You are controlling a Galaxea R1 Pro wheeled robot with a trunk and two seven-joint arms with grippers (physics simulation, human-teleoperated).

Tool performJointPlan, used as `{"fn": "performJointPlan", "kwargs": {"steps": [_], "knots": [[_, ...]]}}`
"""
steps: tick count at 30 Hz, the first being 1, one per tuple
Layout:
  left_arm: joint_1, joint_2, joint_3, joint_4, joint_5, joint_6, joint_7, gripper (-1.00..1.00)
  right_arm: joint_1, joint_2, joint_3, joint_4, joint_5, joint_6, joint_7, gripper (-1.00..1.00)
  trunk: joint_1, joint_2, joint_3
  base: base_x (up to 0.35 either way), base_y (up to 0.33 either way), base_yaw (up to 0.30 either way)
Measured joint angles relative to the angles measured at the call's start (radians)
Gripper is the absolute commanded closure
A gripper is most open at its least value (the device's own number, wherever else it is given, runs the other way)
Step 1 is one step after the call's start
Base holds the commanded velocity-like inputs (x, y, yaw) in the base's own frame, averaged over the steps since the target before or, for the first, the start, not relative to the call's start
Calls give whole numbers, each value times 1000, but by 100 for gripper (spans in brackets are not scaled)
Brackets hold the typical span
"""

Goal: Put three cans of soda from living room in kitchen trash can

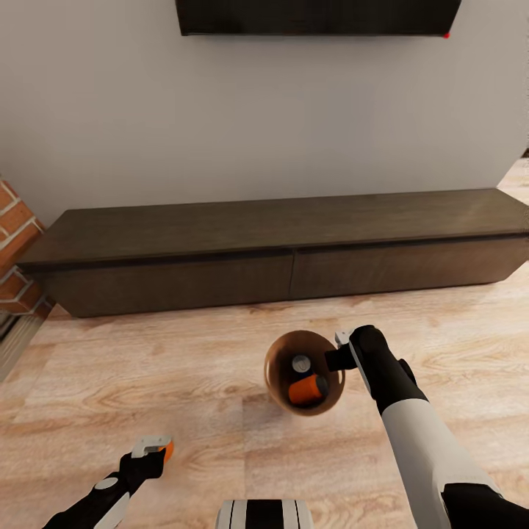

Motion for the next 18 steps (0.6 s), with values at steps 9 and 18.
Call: {"fn": "performJointPlan", "kwargs": {"steps": [9,18], "knots": [[0,0,-2,0,0,0,0,100,0,1,2,1,-1,0,0,100,-4,2,35,0,0,0],[0,9,8,-14,-1,11,-86,100,4,4,5,3,-4,0,0,100,-8,4,70,0,0,0]]}}
